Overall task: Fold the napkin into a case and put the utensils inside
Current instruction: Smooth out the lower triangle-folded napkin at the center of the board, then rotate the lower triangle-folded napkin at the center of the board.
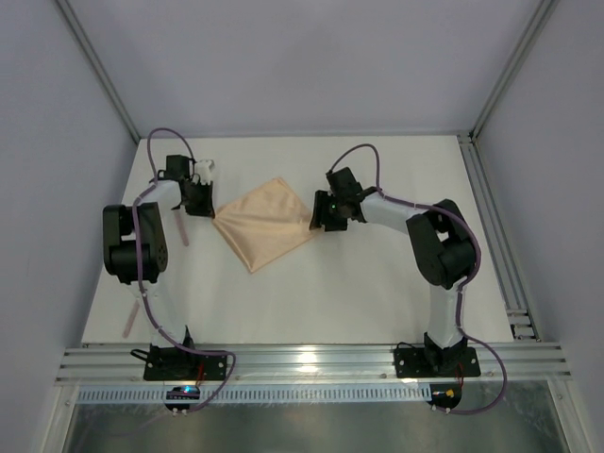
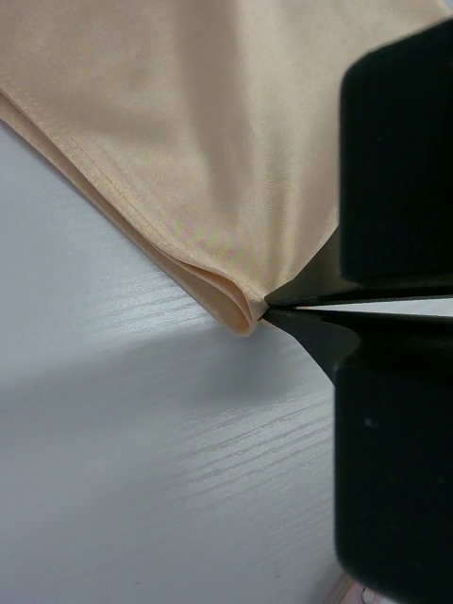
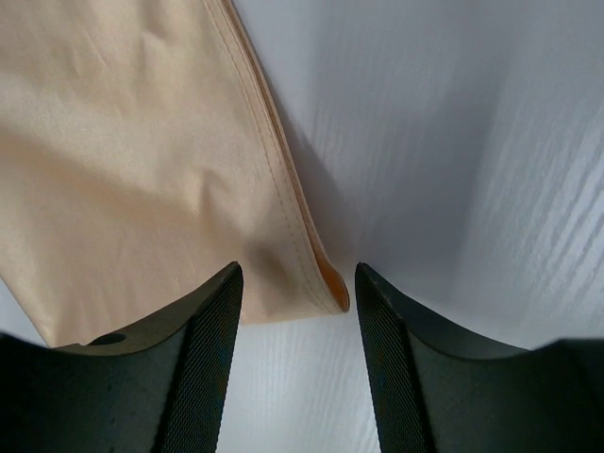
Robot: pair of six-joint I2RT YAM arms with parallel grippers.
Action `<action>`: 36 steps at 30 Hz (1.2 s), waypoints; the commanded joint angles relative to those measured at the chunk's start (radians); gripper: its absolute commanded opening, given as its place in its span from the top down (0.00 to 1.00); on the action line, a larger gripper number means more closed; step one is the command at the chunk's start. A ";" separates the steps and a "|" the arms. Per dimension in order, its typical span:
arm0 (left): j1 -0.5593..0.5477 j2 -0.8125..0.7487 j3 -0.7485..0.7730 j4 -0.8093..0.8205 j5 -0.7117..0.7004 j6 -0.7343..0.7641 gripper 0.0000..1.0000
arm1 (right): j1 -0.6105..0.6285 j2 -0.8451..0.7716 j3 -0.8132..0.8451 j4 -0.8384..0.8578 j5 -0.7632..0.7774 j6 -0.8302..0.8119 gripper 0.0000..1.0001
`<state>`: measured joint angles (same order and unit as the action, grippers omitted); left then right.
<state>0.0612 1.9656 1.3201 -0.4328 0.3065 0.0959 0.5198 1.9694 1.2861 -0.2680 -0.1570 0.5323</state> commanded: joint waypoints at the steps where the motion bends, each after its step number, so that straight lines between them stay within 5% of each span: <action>1: 0.003 0.023 0.025 0.031 -0.015 0.031 1.00 | -0.001 0.058 0.076 -0.007 0.001 -0.022 0.45; 10: 0.003 0.038 0.033 0.029 -0.044 0.027 1.00 | 0.013 0.065 0.010 0.069 -0.062 0.040 0.57; 18: 0.003 0.038 0.042 0.019 -0.055 0.027 1.00 | 0.022 0.026 -0.067 0.119 -0.075 0.074 0.79; 21: 0.003 0.030 0.053 0.014 -0.043 0.025 0.93 | 0.023 0.005 -0.076 0.122 -0.081 0.074 0.85; 25: 0.003 -0.003 0.070 -0.003 -0.008 0.002 0.65 | 0.028 -0.021 -0.102 0.138 -0.091 0.093 0.88; 28: 0.003 -0.049 0.094 -0.041 0.035 -0.013 0.54 | 0.032 -0.033 -0.122 0.147 -0.104 0.116 0.91; 36: -0.001 -0.186 0.113 -0.245 0.224 0.050 0.50 | 0.072 -0.096 -0.206 0.159 -0.130 0.176 0.94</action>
<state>0.0612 1.8709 1.3918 -0.5674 0.4076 0.0998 0.5621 1.9282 1.1210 -0.0959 -0.2756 0.6716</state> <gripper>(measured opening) 0.496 0.099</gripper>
